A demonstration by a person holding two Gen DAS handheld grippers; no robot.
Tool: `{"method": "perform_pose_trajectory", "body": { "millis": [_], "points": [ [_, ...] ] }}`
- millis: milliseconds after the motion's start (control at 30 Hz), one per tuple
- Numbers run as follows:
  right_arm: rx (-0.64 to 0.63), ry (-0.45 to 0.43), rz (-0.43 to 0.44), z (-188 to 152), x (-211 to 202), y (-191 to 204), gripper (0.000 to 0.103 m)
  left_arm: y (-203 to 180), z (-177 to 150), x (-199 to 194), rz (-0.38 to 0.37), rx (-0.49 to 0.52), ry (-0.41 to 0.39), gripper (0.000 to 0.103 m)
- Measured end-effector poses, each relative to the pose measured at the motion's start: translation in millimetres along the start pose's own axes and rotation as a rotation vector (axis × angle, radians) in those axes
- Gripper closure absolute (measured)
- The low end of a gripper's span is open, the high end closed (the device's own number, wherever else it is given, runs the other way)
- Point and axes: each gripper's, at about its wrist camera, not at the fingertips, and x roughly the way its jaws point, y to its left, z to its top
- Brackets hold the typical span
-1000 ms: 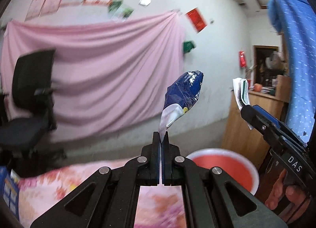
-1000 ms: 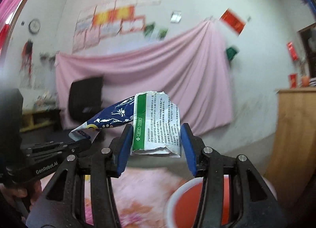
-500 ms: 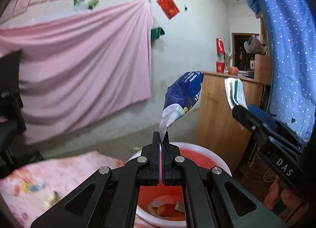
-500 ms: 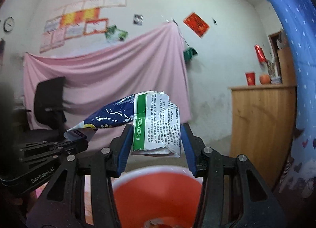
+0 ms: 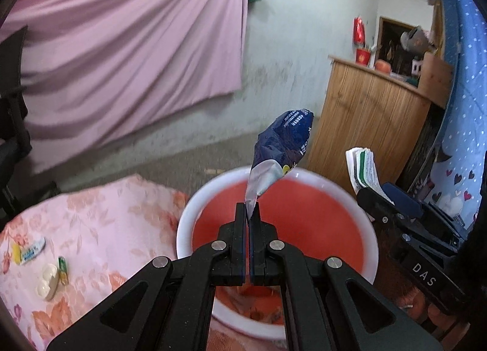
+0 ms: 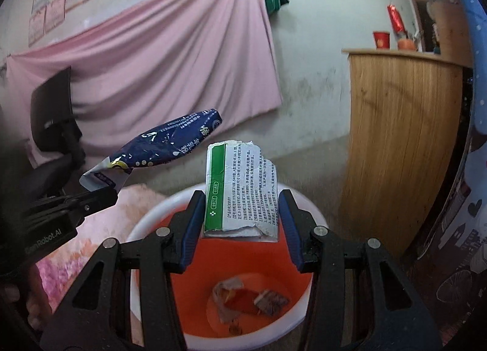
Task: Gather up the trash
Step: 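Open both tools to drop the blue tube and paper box into the basin, then move both tools back over the cloth toward the white case and battery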
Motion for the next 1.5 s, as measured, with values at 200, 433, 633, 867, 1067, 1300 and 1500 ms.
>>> {"method": "perform_pose_trajectory", "body": {
  "millis": [200,433,633,867,1067,1300,1500],
  "points": [
    [0.005,0.102,0.005,-8.0,15.5,-2.4,0.032,8.7,-9.2,12.3,-0.037,-0.037,0.126,0.103],
    [0.012,0.168,0.008,-13.1,25.6,-5.9,0.031,14.8,-13.8,13.9,-0.033,-0.069,0.182,0.100],
    [0.009,0.182,0.008,-10.8,26.7,-5.5,0.028,25.2,-11.1,4.2,-0.008,-0.118,0.165,0.075],
    [0.009,0.176,0.018,-6.4,25.3,-0.4,0.011,42.9,-10.3,-16.3,0.036,-0.162,0.117,0.055],
    [0.007,0.140,0.022,-0.6,15.0,9.7,0.000,58.9,-13.3,-45.0,0.063,-0.201,0.041,0.027],
    [0.013,0.054,0.058,10.9,-3.8,24.5,0.000,69.5,-16.1,-96.4,0.147,-0.188,-0.171,0.004],
    [0.021,-0.130,0.157,24.6,-38.6,51.7,0.000,87.0,-20.3,-146.2,0.200,-0.208,-0.313,0.003]
  ]
}}
